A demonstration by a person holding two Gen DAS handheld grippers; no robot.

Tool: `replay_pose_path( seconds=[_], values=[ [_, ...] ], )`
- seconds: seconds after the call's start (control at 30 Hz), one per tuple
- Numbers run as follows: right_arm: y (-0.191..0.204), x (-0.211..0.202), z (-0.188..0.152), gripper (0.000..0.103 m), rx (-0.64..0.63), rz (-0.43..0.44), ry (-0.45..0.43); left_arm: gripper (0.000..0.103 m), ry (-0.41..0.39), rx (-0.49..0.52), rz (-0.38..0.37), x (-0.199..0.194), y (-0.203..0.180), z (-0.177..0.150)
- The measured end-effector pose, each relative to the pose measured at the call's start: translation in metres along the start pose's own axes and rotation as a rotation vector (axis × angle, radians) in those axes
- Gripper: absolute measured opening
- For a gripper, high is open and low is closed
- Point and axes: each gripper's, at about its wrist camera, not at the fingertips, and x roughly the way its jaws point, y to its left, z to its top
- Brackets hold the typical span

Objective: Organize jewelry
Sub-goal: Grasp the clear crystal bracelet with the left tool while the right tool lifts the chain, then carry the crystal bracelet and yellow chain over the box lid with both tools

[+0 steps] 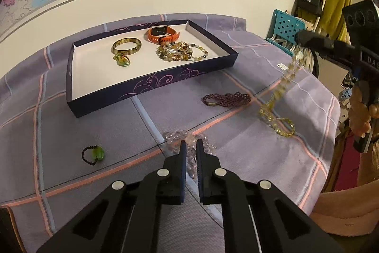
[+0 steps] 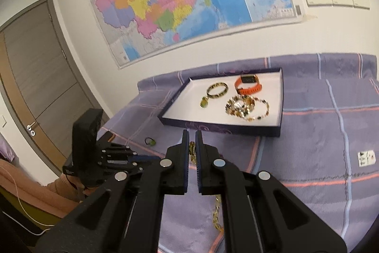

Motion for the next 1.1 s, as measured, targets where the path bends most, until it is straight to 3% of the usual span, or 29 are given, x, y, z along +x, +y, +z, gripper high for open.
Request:
replay_pose_path(
  seconds=[0.07, 0.2, 0.33, 0.5, 0.6, 0.63, 0.77, 1.1],
  values=[
    [0.001, 0.0, 0.002, 0.006, -0.004, -0.002, -0.005, 0.051, -0.005, -0.003, 0.006, 0.0, 0.0, 0.003],
    [0.001, 0.004, 0.001, 0.006, 0.001, -0.003, 0.005, 0.054, -0.003, 0.046, 0.05, 0.008, -0.006, 0.007],
    [-0.001, 0.007, -0.001, 0.006, 0.006, -0.007, 0.014, 0.043, 0.048, 0.052, 0.062, 0.026, -0.008, 0.006],
    [-0.002, 0.007, 0.002, 0.006, 0.006, -0.003, 0.009, 0.032, 0.037, 0.061, 0.044, 0.026, -0.012, 0.005],
    [-0.001, 0.006, 0.007, 0.006, 0.004, 0.0, -0.003, 0.022, 0.039, 0.062, 0.039, 0.026, -0.013, 0.005],
    [0.0, 0.006, 0.008, 0.006, 0.002, 0.005, -0.007, 0.013, 0.041, 0.063, 0.036, 0.026, -0.014, 0.005],
    [0.005, 0.004, 0.016, 0.006, -0.01, 0.014, -0.025, 0.008, 0.032, 0.058, 0.033, 0.022, -0.014, 0.006],
    [0.02, -0.009, 0.042, 0.006, -0.034, 0.046, -0.095, 0.008, -0.023, 0.037, 0.015, -0.001, -0.009, 0.014]
  ],
)
